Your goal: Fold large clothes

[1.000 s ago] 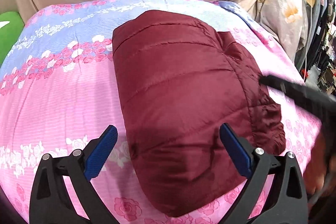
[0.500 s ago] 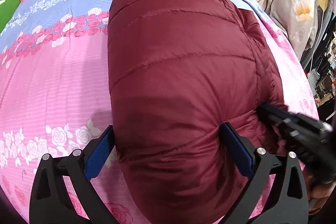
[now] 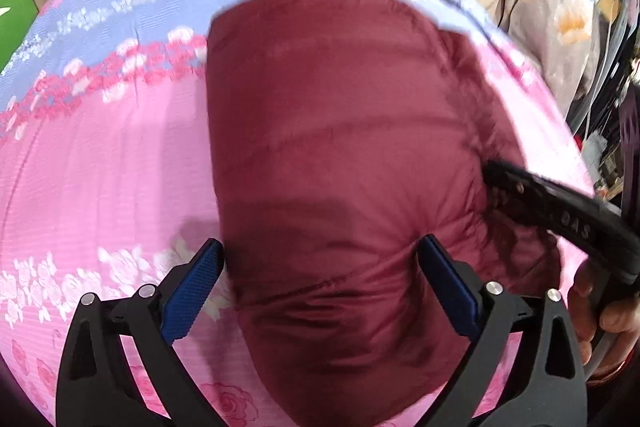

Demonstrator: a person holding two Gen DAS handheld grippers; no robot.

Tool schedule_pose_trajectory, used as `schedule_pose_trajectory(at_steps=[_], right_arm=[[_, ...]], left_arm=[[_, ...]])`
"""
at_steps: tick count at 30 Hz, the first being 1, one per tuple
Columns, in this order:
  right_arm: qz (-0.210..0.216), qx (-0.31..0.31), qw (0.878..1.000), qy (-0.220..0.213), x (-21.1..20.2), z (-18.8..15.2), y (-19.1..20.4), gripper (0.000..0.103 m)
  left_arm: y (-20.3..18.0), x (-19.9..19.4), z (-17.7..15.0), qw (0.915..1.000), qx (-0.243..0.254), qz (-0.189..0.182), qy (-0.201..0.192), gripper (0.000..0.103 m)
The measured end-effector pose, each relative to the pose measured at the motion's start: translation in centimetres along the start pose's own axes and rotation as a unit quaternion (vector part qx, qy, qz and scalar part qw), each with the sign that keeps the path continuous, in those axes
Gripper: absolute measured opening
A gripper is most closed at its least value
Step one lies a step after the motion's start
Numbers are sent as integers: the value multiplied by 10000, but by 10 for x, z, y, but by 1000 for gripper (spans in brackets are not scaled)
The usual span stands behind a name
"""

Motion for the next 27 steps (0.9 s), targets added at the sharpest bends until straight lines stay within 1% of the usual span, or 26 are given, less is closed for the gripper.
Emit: schedule_pose_trajectory(at_steps=[1, 3, 4, 5, 6, 8, 9, 10, 12, 15, 17, 18, 23, 27], right_arm=[[1, 38, 10000, -83, -7, 0, -1, 23], [-81, 126, 9997, -204, -18, 2, -9, 40], [-121, 208, 9994, -235, -22, 1, -16, 56], [-160, 279, 9992, -219, -23, -2, -23, 64], [-171, 334, 9992, -134, -22, -6, -29, 65], [-141, 449, 9989, 71, -15, -15, -37, 68], [-92, 530, 9984, 165, -11, -20, -40, 69], [-1, 631, 9976, 288, -5, -26, -43, 70], [194, 781, 9957, 454, 4, -33, -42, 71], [567, 1032, 9905, 714, 17, -35, -44, 74], [709, 1136, 9877, 808, 24, -35, -43, 78], [751, 1146, 9872, 818, 27, -34, -43, 79], [695, 908, 9908, 722, 33, -31, -33, 87], [636, 788, 9928, 642, 37, -29, -27, 87]], left_arm=[[2, -8, 7, 9999, -18, -19, -129, 96], [7, -13, 18, 9996, -58, -112, -239, 97], [8, -12, 20, 9995, -93, -168, -231, 97], [11, -8, 21, 9994, -160, -254, -185, 97], [13, -3, 21, 9991, -235, -345, -111, 98], [16, 14, 15, 9966, -497, -637, 167, 98], [16, 22, 12, 9938, -648, -854, 301, 98], [16, 27, 8, 9916, -753, -978, 375, 98], [18, 34, 5, 9885, -967, -1087, 423, 98], [16, 37, 5, 9886, -968, -1071, 427, 98], [15, 39, 6, 9893, -937, -1028, 438, 98], [13, 41, 7, 9898, -922, -995, 446, 98], [8, 48, 11, 9923, -821, -785, 484, 98], [6, 52, 15, 9941, -747, -643, 462, 98]])
Point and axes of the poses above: each gripper's, at about its wrist camera, not at the fingertips, and x roughly the way its jaws point, y to its left, z to its top, the point moved 9 cm from there along x, roughly the way its jaws point, and after that the axes turned 12 degrees about x, right-handed, at the moved point
